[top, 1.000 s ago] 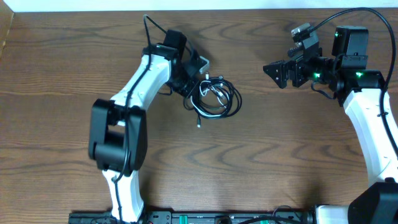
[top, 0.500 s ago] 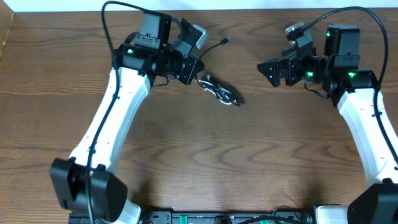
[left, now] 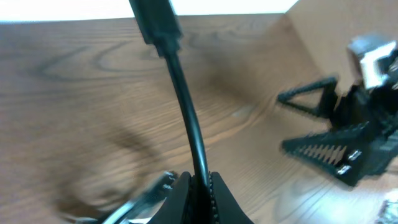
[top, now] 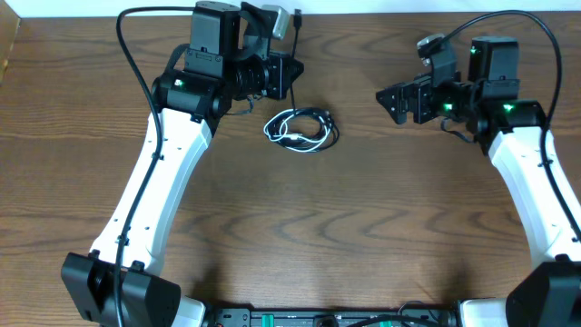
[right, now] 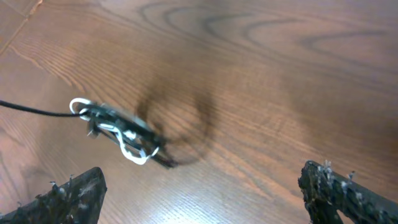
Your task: Untangle cables
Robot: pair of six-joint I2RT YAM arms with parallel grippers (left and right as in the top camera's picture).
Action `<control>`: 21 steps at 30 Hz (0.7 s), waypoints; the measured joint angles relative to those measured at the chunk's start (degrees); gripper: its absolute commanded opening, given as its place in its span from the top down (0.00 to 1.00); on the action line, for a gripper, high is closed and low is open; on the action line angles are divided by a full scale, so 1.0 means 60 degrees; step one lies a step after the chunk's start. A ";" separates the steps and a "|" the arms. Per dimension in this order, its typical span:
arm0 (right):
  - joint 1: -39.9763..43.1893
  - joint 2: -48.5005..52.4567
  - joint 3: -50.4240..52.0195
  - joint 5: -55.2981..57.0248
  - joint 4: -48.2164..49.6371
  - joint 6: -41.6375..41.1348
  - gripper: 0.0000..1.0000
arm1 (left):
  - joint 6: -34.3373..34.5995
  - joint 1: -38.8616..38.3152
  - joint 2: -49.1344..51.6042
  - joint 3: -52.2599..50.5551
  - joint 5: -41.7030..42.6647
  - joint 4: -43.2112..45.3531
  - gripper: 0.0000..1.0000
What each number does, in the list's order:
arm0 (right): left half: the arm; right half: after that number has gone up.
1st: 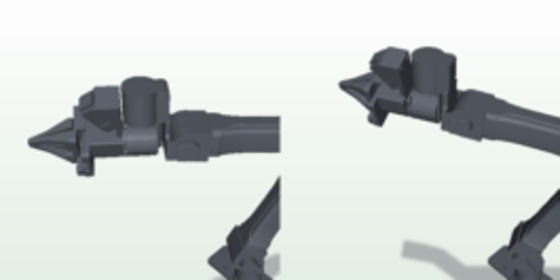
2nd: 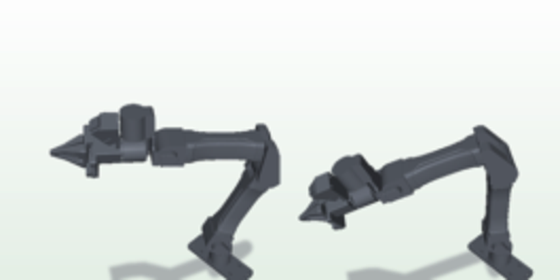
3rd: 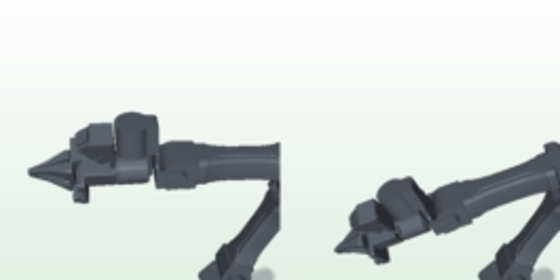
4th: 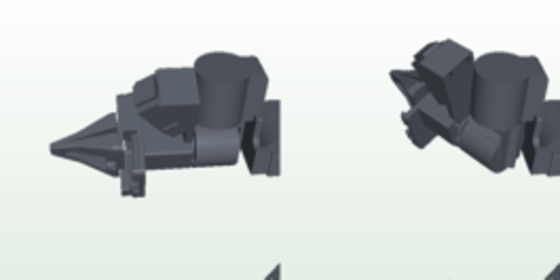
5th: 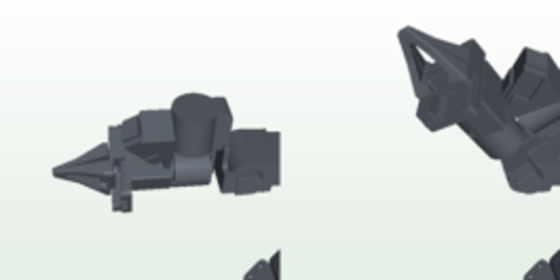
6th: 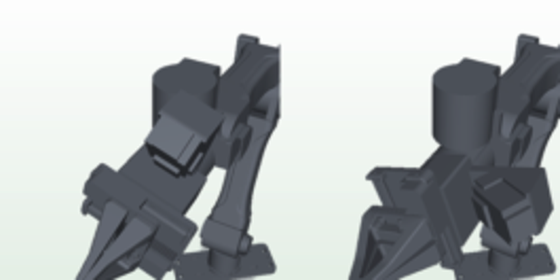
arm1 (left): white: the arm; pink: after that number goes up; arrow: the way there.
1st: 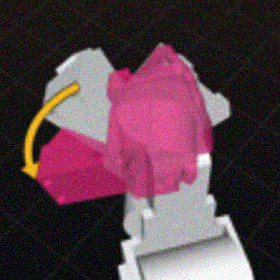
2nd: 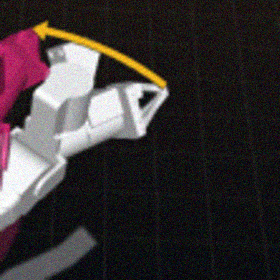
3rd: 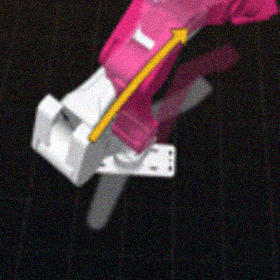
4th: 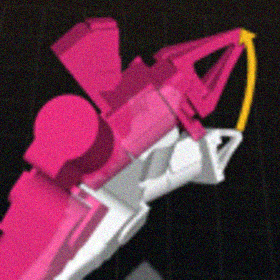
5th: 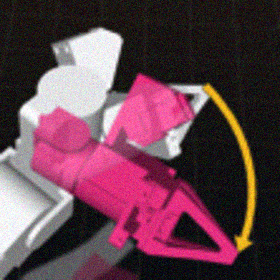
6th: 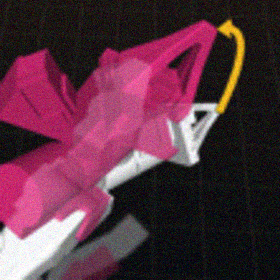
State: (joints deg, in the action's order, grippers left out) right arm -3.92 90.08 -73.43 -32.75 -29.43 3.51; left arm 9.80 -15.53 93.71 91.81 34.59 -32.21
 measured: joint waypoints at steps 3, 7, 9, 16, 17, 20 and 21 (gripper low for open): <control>-0.0095 0.0186 0.0000 0.0004 0.0007 -0.0157 0.04 | 0.1031 0.0000 0.0004 -0.0004 0.0000 0.0291 0.93; -0.0146 0.0342 0.0004 0.0015 0.0025 -0.0386 0.05 | 0.2193 0.0000 0.0000 0.0000 0.0000 0.0659 0.92; -0.0175 0.0353 0.0004 0.0029 0.0076 -0.0488 0.06 | 0.2769 0.0000 0.0000 0.0000 0.0004 0.0892 0.92; -0.0594 0.0357 0.0004 0.0033 0.0678 -0.1056 0.13 | 0.3876 0.0000 0.0000 0.0000 0.0004 0.1399 0.92; -0.0667 0.0357 0.0004 0.0033 0.0812 -0.1151 0.14 | 0.3872 0.0000 0.0000 -0.0004 0.0004 0.1399 0.92; -0.0892 0.0375 0.0007 0.0146 0.1118 -0.1581 0.16 | 0.3665 0.0000 0.0000 0.0000 0.0004 0.1213 0.93; -0.0940 0.0390 0.0007 0.0240 0.1155 -0.1745 0.16 | 0.3504 -0.0004 0.0000 -0.0004 0.0007 0.1096 0.93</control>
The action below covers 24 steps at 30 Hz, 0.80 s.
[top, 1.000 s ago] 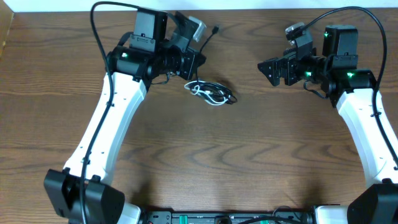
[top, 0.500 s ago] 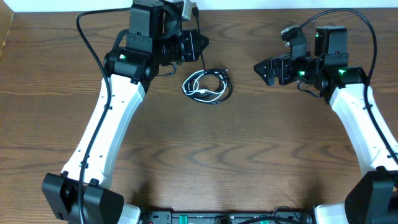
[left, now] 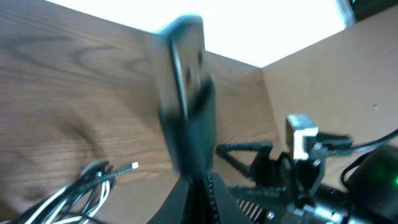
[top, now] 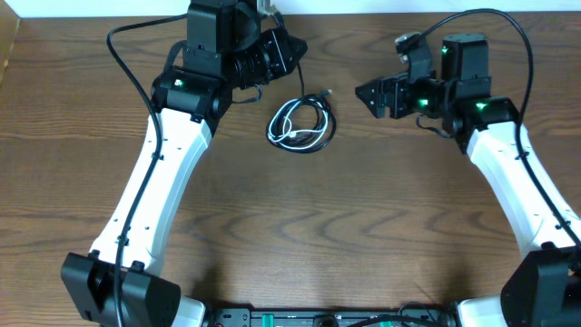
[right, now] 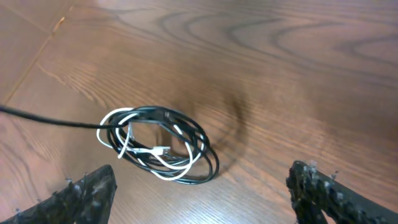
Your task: Untangle cables
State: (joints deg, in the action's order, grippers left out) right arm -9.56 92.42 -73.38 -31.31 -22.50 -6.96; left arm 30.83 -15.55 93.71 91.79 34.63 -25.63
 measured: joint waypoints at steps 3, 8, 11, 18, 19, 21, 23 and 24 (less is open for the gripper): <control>-0.0109 0.0098 0.0000 0.0270 0.0018 -0.0390 0.16 | -0.0772 -0.0047 0.0000 0.0000 -0.0007 -0.0532 0.92; 0.0007 0.0219 0.0004 0.0484 0.0011 -0.0714 0.15 | -0.2175 -0.0415 0.0004 -0.0044 -0.0149 -0.1355 0.93; 0.0219 0.0219 0.0004 0.0521 -0.0069 -0.0801 0.15 | -0.2750 -0.0743 0.0076 -0.0138 -0.0750 -0.1730 0.92; 0.0627 0.0219 0.0004 0.0656 -0.0525 -0.0852 0.13 | -0.3574 -0.1089 0.0969 -0.0240 -0.2892 -0.1854 0.92; 0.0641 0.0219 0.0004 0.0667 -0.0565 -0.0863 0.13 | -0.3661 -0.1089 0.1155 -0.0240 -0.3162 -0.1778 0.92; 0.0645 0.0219 0.0004 0.0670 -0.0605 -0.0871 0.13 | -0.3854 -0.1089 0.1545 -0.0240 -0.3588 -0.1559 0.92; 0.0645 0.0219 0.0004 0.0688 -0.0641 -0.0871 0.12 | -0.4000 -0.1089 0.1931 -0.0244 -0.3836 -0.1242 0.93; 0.0645 0.0219 0.0004 0.0696 -0.0641 -0.0871 0.12 | -0.4065 -0.1089 0.2127 -0.0244 -0.3909 -0.1100 0.92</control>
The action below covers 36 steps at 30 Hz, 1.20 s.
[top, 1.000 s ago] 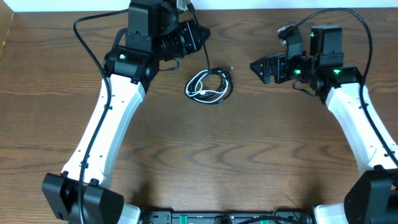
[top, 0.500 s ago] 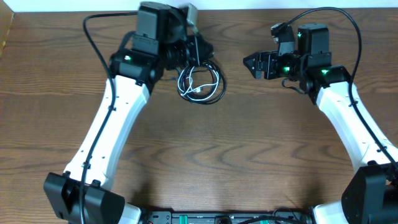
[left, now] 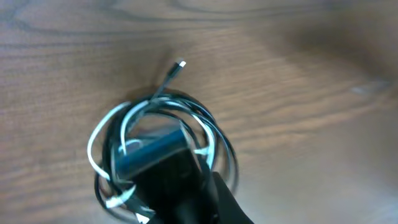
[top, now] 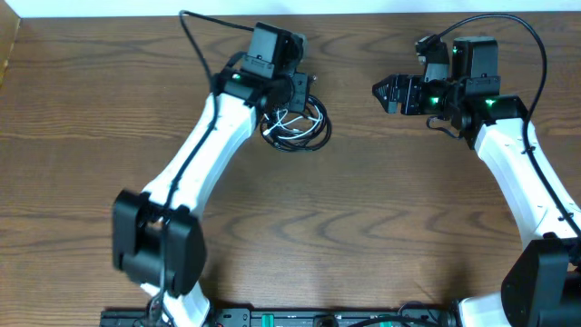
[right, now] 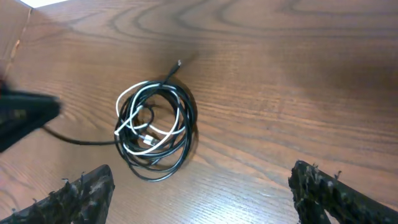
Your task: Untangle cables
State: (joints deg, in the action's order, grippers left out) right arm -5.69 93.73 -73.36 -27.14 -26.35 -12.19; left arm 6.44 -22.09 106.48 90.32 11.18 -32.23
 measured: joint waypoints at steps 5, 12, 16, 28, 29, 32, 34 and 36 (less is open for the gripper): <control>0.0000 0.0000 0.0000 0.0076 -0.0033 0.0000 0.11 | -0.0127 0.0000 0.0907 -0.0004 -0.0310 0.0874 0.92; 0.0000 0.0007 0.0000 0.0182 -0.0069 0.0000 0.11 | 0.0066 0.0000 0.1315 -0.0018 -0.2091 0.1472 0.93; 0.0000 0.0044 0.0000 0.0186 -0.0069 0.0000 0.11 | 0.0251 0.0000 0.1315 -0.0018 -0.3340 0.1377 0.93; -0.0812 0.0703 0.0004 0.0237 0.0590 0.0051 0.19 | 0.0688 0.0000 0.1257 -0.0040 -0.4204 0.0856 0.93; -0.0973 0.0812 0.0004 0.0248 0.0714 -0.0015 0.20 | 0.0707 0.0000 0.1209 -0.0051 -0.4211 0.0794 0.93; -0.1432 0.1202 0.0004 0.0375 0.1115 -0.0608 0.24 | 0.0714 0.0004 0.0933 -0.0051 -0.4215 0.0663 0.92; -0.1679 0.1526 0.0004 0.0535 0.1362 -0.1235 0.26 | 0.0714 0.0004 0.0703 -0.0051 -0.4215 0.0608 0.92; -0.1836 0.1894 0.0004 0.0641 0.1617 -0.1887 0.27 | 0.0710 0.0015 0.0514 -0.0051 -0.4237 0.0444 0.92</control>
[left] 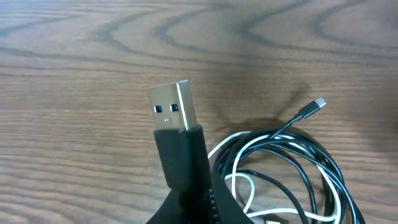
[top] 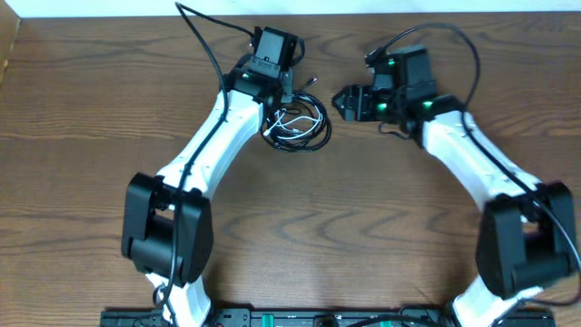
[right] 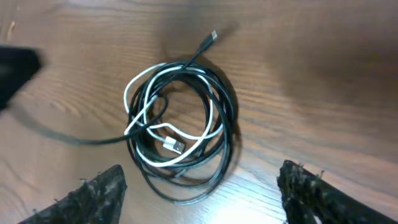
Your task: Untangle cables
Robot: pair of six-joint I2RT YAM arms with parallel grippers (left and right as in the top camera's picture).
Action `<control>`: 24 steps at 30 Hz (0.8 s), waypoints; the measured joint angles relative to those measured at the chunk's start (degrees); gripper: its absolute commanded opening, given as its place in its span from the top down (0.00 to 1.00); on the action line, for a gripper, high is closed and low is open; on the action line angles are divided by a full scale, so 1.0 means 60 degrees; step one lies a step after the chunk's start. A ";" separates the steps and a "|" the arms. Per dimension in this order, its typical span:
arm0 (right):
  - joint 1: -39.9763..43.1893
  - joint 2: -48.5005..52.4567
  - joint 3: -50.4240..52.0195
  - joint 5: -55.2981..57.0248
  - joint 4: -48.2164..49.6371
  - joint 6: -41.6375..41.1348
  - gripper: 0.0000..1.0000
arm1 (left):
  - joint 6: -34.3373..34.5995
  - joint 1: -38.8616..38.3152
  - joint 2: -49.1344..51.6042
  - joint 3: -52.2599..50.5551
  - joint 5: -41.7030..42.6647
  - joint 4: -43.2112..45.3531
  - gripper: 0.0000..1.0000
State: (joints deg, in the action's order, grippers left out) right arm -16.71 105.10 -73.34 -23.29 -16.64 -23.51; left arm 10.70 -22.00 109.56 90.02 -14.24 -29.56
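Note:
A tangle of black and white cables lies coiled on the wooden table, toward the back centre. My left gripper sits just behind and left of the coil, shut on the black cable's USB plug, which sticks up from the closed jaws. The coil lies right beside that plug, and a small connector tip pokes out of it. My right gripper hangs open to the coil's right. In the right wrist view its fingers stand wide apart with the coil beyond them.
A black lead runs from the coil off to the left. The table's back edge lies close behind both grippers. Bare wood fills the front half of the table.
My right gripper has moved left and now sits closer to the coil, still open. My left gripper, still shut on the plug, now holds it beside the coil rather than over it.
First my left gripper held the black cable below its plug at the table's back, left of the coil, with the right gripper open far right. The left stayed at the back, then brought the plug over the coil. Now both grippers flank the coil.

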 measured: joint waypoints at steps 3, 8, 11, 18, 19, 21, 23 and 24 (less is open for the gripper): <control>-0.0146 0.0630 0.0000 0.0124 0.0113 -0.0925 0.28 | 0.0004 0.0087 -0.0131 0.0000 -0.0025 -0.0353 0.93; -0.0291 0.1337 0.0004 0.0248 0.0226 -0.1960 0.28 | 0.0004 0.0401 -0.0131 0.0000 -0.0051 -0.0790 0.92; -0.0503 0.1592 0.0004 0.0357 0.0430 -0.2521 0.29 | 0.0004 0.0535 -0.0131 0.0000 -0.0055 -0.0936 0.92; -0.1115 0.2211 0.0000 0.0342 0.1053 -0.3537 0.32 | 0.0004 0.0543 -0.0131 0.0000 -0.0117 -0.1111 0.92; -0.1158 0.2211 -0.0004 0.0393 0.1100 -0.3636 0.32 | 0.0004 0.0543 -0.0131 0.0000 -0.0117 -0.1137 0.92; -0.1231 0.2233 -0.0004 0.0430 0.1177 -0.3818 0.34 | 0.0000 0.0543 -0.0131 0.0000 -0.0117 -0.1191 0.92; -0.1293 0.2269 -0.0004 0.0514 0.1286 -0.3952 0.36 | 0.0004 0.0543 -0.0131 0.0000 -0.0117 -0.1198 0.92; -0.1330 0.2291 -0.0004 0.0590 0.1337 -0.4003 0.38 | 0.0004 0.0543 -0.0131 0.0000 -0.0117 -0.1206 0.92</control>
State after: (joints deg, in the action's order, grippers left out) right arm -24.69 118.85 -73.36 -19.75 -8.62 -47.53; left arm 10.72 -18.74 108.77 90.02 -14.94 -36.80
